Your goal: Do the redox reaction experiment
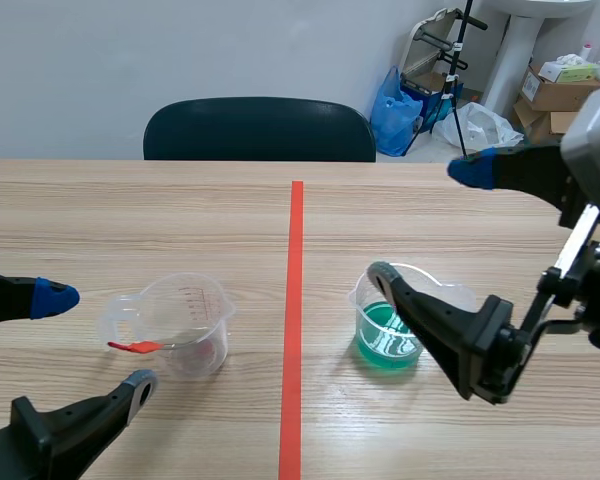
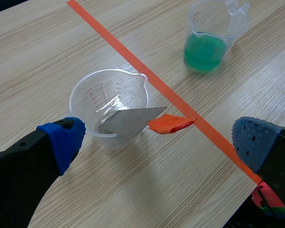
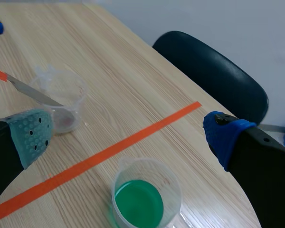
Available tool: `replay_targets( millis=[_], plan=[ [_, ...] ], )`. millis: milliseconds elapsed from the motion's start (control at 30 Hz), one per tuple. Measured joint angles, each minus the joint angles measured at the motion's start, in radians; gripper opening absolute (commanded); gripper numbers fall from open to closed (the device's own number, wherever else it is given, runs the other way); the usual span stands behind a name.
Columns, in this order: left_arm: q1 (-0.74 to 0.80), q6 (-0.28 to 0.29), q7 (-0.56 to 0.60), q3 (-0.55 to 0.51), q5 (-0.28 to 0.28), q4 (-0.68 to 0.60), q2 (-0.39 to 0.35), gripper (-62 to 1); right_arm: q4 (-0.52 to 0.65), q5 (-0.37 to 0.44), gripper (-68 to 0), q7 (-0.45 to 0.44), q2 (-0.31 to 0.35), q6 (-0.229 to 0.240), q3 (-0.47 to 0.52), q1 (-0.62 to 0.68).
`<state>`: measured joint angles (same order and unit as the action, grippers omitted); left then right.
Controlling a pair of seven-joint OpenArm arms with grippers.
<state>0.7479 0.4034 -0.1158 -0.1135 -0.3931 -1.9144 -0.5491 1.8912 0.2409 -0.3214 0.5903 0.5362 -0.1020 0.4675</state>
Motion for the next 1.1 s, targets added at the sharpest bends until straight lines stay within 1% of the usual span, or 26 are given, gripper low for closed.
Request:
replay_targets(
  millis=[167,233,333,467,667,800,900,933,967,1100],
  plan=[
    [0.001,0.000,0.002,0.000,0.000,0.000,0.000,1.4,-0.077,-0.009,0.4,0.002,0.000,0.002,-0.117,-0.097],
    [0.017,0.000,0.055,-0.011,0.002,0.000,0.000,1.4,-0.110,-0.021,0.4,0.003,0.000,0.000,-0.158,-0.130],
    [0.091,0.005,0.146,-0.088,0.000,0.000,0.000,1.4,-0.149,-0.021,0.4,0.003,0.000,0.000,-0.214,-0.179],
    [0.230,0.000,0.238,-0.223,0.026,0.000,0.000,1.4,-0.190,-0.034,0.4,0.003,0.000,0.000,-0.296,-0.246],
    [0.395,0.000,0.290,-0.349,0.026,0.000,0.000,1.4,-0.266,-0.047,0.4,0.000,-0.003,0.000,-0.438,-0.373],
    [0.501,-0.028,0.337,-0.404,0.025,0.000,0.000,1.4,-0.298,-0.048,0.4,-0.011,-0.003,0.000,-0.544,-0.468],
    [0.567,-0.030,0.384,-0.433,0.026,0.000,0.002,1.4,-0.324,-0.080,0.4,-0.013,-0.024,0.000,-0.603,-0.526],
    [0.568,-0.023,0.392,-0.441,0.028,0.001,0.014,1.4,-0.336,-0.089,0.4,-0.013,-0.035,0.000,-0.623,-0.544],
    [0.568,-0.034,0.411,-0.446,0.026,0.001,0.027,1.4,-0.349,-0.097,0.4,-0.013,-0.047,0.000,-0.643,-0.559],
    [0.568,-0.033,0.463,-0.481,0.026,0.001,0.065,1.4,-0.394,-0.122,0.4,-0.014,-0.093,0.000,-0.721,-0.607]
  ],
)
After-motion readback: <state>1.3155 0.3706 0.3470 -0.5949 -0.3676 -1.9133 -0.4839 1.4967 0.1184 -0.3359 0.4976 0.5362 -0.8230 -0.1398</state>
